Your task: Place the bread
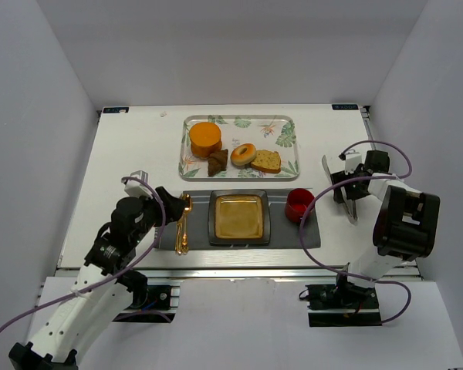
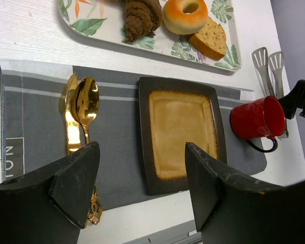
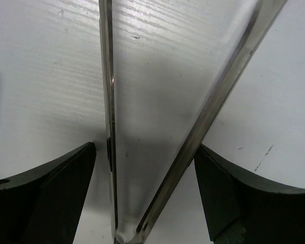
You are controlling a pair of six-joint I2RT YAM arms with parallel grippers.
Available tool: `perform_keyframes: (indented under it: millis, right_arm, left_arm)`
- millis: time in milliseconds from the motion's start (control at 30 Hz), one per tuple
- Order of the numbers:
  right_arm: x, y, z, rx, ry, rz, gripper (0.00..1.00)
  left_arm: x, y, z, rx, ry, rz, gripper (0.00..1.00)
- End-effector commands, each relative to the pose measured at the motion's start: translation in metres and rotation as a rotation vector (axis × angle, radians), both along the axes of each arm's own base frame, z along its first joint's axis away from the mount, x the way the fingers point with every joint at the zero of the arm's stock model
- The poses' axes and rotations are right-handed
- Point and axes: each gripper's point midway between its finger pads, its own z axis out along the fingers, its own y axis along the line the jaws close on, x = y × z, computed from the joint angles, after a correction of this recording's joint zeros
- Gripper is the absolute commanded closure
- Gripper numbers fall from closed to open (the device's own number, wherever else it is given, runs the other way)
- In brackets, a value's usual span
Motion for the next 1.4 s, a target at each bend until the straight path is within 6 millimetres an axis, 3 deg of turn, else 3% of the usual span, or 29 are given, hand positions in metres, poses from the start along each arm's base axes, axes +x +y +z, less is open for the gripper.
perform_keyframes:
  millis: [0, 100, 267, 333, 367, 400, 467, 500, 600, 767, 900, 1133, 1367]
  right_arm:
    - [0.005, -0.008, -0.011, -0.048, -0.017, -0.022, 0.18]
    - [0.005, -0.009, -0.016, -0.063, -0.025, -0.025, 0.26]
    - [0.004, -0.003, -0.012, -0.032, -0.025, -0.001, 0.7]
    - [0.008, 0.002, 0.004, -0.012, -0.067, 0.016, 0.91]
    - [0.008, 0.006, 0.01, 0.003, -0.076, 0.026, 0.96]
    - [0.017, 0.006, 0.033, 0.005, -0.129, 0.033, 0.98]
    - [0.026, 0.02, 0.059, 0.06, -0.179, 0.069, 0.98]
    - [0.033, 0.03, 0.085, 0.07, -0.22, 0.095, 0.97]
    - [0.041, 0.065, 0.123, 0.114, -0.266, 0.188, 0.92]
    - [0.048, 0.121, 0.162, 0.198, -0.323, 0.289, 0.72]
    - [0.049, 0.164, 0.172, 0.242, -0.327, 0.374, 0.6]
    - [0.054, 0.22, 0.186, 0.218, -0.352, 0.545, 0.57]
    - [0.065, 0.24, 0.184, 0.238, -0.337, 0.522, 0.57]
  left_arm:
    - [0.002, 0.001, 0.007, -0.016, -0.028, 0.008, 0.23]
    - [0.0, 0.002, 0.005, -0.023, -0.025, 0.014, 0.23]
    - [-0.002, 0.003, 0.005, -0.022, -0.021, 0.016, 0.23]
    - [-0.002, 0.005, 0.009, -0.023, -0.029, 0.023, 0.23]
    - [-0.002, 0.005, 0.009, -0.023, -0.03, 0.025, 0.23]
    - [-0.003, 0.006, 0.012, -0.026, -0.039, 0.026, 0.23]
    - [-0.004, 0.006, 0.011, -0.028, -0.035, 0.031, 0.23]
    - [-0.004, 0.006, 0.012, -0.032, -0.039, 0.03, 0.23]
    - [-0.004, 0.004, 0.012, -0.043, -0.039, 0.025, 0.23]
    - [-0.004, 0.004, 0.016, -0.052, -0.044, 0.024, 0.23]
    - [-0.006, 0.006, 0.021, -0.051, -0.049, 0.031, 0.23]
    - [-0.011, 0.01, 0.022, -0.071, -0.049, 0.049, 0.23]
    - [-0.015, 0.014, 0.024, -0.078, -0.05, 0.064, 0.23]
